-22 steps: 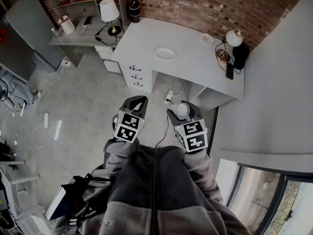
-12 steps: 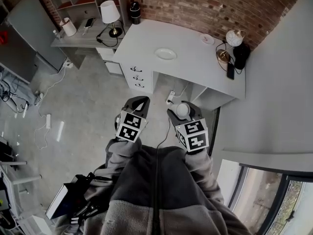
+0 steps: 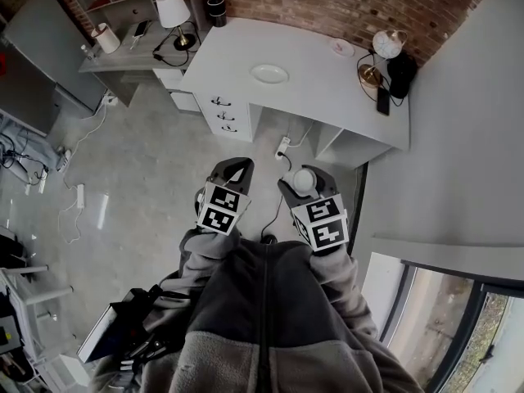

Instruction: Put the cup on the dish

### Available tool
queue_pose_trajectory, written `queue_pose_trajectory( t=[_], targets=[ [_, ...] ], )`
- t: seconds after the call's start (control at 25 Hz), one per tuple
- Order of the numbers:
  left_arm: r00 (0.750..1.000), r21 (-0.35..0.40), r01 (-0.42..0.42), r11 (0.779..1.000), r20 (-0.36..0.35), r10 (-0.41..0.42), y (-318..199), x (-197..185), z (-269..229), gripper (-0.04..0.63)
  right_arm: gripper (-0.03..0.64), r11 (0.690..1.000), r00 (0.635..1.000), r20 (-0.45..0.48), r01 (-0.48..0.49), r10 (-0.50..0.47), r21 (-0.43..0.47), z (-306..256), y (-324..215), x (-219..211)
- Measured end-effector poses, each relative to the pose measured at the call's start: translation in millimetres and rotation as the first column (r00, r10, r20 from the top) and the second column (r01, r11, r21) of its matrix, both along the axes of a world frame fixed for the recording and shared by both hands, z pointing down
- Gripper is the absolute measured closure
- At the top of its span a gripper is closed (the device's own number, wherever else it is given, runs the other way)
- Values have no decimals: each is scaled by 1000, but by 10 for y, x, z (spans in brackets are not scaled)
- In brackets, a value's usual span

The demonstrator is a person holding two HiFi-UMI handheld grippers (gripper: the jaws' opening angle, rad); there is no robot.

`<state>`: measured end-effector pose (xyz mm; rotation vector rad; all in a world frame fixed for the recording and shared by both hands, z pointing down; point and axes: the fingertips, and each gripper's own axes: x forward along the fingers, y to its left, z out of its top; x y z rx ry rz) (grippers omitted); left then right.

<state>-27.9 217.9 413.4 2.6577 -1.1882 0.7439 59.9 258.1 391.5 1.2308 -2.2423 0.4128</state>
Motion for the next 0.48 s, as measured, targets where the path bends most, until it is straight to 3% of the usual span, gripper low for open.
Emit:
queue_pose_trajectory(
  t=[0.16,0.48],
  targets=[
    [1000,-1,6,1000,17,-6,170,279,211,589,357,1000,1000,12,7,-7,-3,226,165,288],
    [1000,14,-3,1000,30,3,202,433,179,589,357,1000,1000,23,8,-8,12,215,226,415]
  ],
)
